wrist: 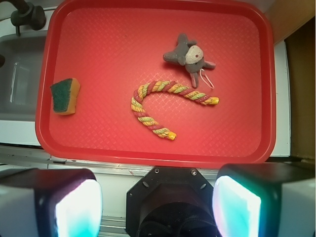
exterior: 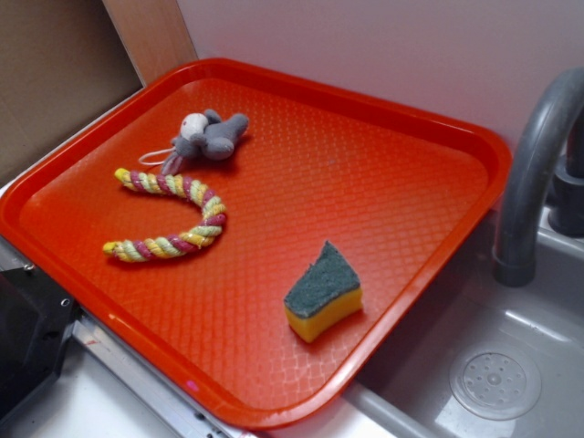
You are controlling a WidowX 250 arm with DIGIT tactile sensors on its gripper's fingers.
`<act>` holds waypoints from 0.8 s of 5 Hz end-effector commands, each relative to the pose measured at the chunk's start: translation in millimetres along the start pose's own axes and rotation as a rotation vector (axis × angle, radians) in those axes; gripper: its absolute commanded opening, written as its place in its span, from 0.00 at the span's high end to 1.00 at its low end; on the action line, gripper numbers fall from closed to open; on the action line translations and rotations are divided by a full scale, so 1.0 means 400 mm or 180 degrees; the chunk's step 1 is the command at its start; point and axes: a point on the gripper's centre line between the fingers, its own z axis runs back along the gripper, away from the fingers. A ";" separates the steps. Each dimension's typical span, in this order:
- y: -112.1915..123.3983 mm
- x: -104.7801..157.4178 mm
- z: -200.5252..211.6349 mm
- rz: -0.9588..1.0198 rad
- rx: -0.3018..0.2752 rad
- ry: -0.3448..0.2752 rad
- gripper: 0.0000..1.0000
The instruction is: Grab the green sponge.
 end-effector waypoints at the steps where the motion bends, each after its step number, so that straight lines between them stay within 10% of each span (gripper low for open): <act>1: 0.000 0.000 0.000 0.0000 0.0000 0.0000 0.00; 4: -0.227 0.114 -0.193 -0.0063 -0.0032 -0.0252 0.00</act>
